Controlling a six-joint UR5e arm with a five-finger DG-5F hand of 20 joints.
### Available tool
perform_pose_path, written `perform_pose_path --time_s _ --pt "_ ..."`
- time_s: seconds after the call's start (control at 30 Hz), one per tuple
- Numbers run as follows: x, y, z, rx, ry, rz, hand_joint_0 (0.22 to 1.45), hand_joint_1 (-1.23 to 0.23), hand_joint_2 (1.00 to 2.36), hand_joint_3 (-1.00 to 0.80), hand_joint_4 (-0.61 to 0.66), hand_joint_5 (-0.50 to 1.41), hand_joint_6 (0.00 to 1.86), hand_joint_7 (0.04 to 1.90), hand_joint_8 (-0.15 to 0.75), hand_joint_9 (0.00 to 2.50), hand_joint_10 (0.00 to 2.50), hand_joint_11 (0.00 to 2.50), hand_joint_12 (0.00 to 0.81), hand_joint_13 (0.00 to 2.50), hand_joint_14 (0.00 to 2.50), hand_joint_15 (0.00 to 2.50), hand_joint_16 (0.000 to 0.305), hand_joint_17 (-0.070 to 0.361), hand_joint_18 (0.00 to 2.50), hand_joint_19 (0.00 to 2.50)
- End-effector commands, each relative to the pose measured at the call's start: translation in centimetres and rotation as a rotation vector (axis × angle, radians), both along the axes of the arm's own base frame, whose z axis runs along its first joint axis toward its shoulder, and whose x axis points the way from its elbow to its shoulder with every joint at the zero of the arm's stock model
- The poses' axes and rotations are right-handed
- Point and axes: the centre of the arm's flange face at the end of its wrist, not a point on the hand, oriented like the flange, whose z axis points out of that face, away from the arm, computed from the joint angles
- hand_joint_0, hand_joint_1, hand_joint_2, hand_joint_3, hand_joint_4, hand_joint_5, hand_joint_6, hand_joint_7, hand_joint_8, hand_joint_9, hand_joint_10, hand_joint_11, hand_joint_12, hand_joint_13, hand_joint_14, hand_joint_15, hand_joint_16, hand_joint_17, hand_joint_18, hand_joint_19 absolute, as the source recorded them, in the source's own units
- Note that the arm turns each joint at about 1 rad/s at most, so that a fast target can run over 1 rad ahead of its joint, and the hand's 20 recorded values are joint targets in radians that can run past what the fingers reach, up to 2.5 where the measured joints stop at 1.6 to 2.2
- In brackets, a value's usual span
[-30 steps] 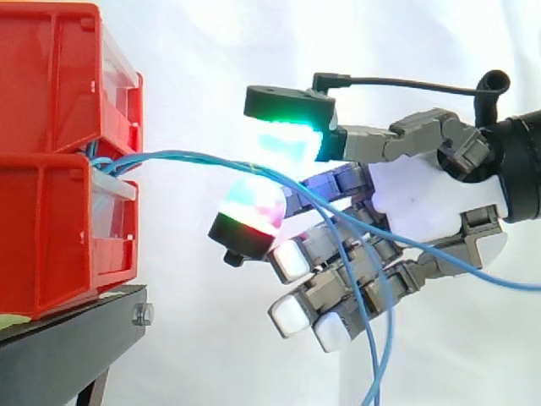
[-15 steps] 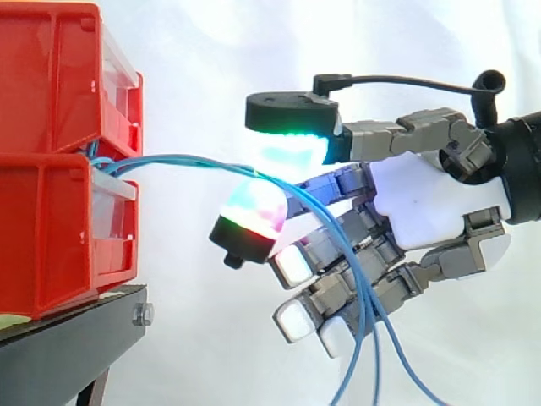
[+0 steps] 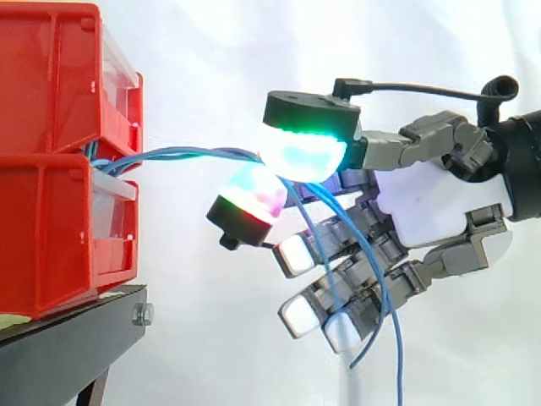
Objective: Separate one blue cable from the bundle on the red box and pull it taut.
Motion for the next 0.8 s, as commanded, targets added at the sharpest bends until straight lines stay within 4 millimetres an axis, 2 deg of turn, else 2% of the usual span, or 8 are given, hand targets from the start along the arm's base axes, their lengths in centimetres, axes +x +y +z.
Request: perform_pose_path --time_s 0.0,0.07,0.2,0.3,0.33,0.5,0.57,0.77 --pt "-0.08 -0.03 0.31 0.001 -0.003 0.000 0.57 -0.76 1.01 -0.34 -0.17 -0.07 0.91 0.91 0.161 1.06 0.02 0.52 0.340 0.81 0.02 0.58 0.039 0.087 0.77 0.52" --pt "-0.12 -0.05 0.42 0.001 -0.003 -0.002 0.55 -0.76 1.02 -0.27 -0.16 -0.07 0.91 0.92 0.173 1.06 0.02 0.52 0.342 0.81 0.03 0.57 0.039 0.089 0.77 0.52" --pt "-0.25 -0.17 0.35 -0.001 0.007 -0.002 0.57 -0.79 1.00 -0.05 -0.06 -0.09 0.92 0.88 0.258 1.06 0.01 0.50 0.422 0.86 0.02 0.55 0.055 0.124 0.88 0.43" --pt "-0.27 -0.18 0.34 -0.001 0.009 -0.002 0.62 -0.83 1.00 -0.02 -0.13 -0.12 0.94 0.88 0.248 1.01 0.01 0.53 0.407 0.83 0.02 0.55 0.052 0.117 0.84 0.44" --pt "-0.29 -0.30 0.33 -0.001 0.010 -0.003 0.62 -0.83 1.00 -0.03 -0.13 -0.12 0.95 0.86 0.247 1.00 0.01 0.52 0.404 0.83 0.02 0.55 0.051 0.116 0.84 0.45" --pt "-0.35 -0.19 0.28 0.001 0.017 0.008 0.69 -0.83 1.01 -0.37 -0.06 -0.16 0.93 0.81 0.195 0.92 0.02 0.54 0.349 0.76 0.02 0.56 0.040 0.089 0.73 0.50" --pt "-0.37 -0.19 0.27 0.001 0.018 0.008 0.65 -0.80 1.00 -0.44 0.01 -0.16 0.92 0.82 0.189 0.92 0.02 0.54 0.348 0.76 0.02 0.56 0.040 0.089 0.73 0.50" --pt "-0.34 -0.76 0.30 -0.001 0.014 0.003 0.55 -0.63 1.00 -0.47 0.05 -0.13 0.89 0.82 0.205 0.97 0.02 0.55 0.356 0.77 0.02 0.57 0.041 0.093 0.74 0.52"
